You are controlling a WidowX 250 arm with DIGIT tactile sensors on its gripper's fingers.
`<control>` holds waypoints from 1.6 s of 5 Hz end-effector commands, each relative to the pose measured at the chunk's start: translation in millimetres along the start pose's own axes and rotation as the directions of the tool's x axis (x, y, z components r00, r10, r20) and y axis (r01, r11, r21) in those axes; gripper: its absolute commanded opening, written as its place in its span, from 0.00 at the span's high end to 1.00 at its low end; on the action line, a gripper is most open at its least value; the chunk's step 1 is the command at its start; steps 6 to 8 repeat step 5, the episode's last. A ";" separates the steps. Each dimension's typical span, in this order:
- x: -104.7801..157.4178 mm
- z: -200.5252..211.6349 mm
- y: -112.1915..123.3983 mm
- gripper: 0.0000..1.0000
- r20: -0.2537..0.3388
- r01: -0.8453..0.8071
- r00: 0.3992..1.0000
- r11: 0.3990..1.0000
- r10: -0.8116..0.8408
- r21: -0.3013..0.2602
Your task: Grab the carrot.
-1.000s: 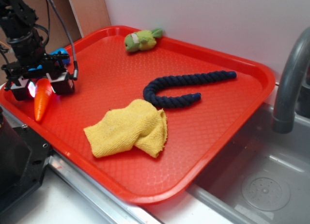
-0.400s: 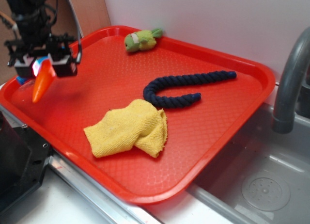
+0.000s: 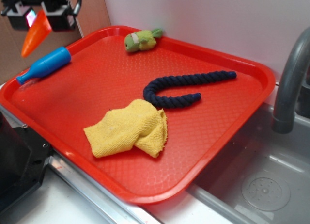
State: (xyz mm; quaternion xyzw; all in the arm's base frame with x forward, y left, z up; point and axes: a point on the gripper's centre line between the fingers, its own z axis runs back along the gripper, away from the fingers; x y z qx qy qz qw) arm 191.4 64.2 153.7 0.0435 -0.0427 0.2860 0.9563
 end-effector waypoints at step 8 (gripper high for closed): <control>-23.8 17.7 -47.3 1.00 0.020 0.338 0.941 0.941 -0.338 -0.002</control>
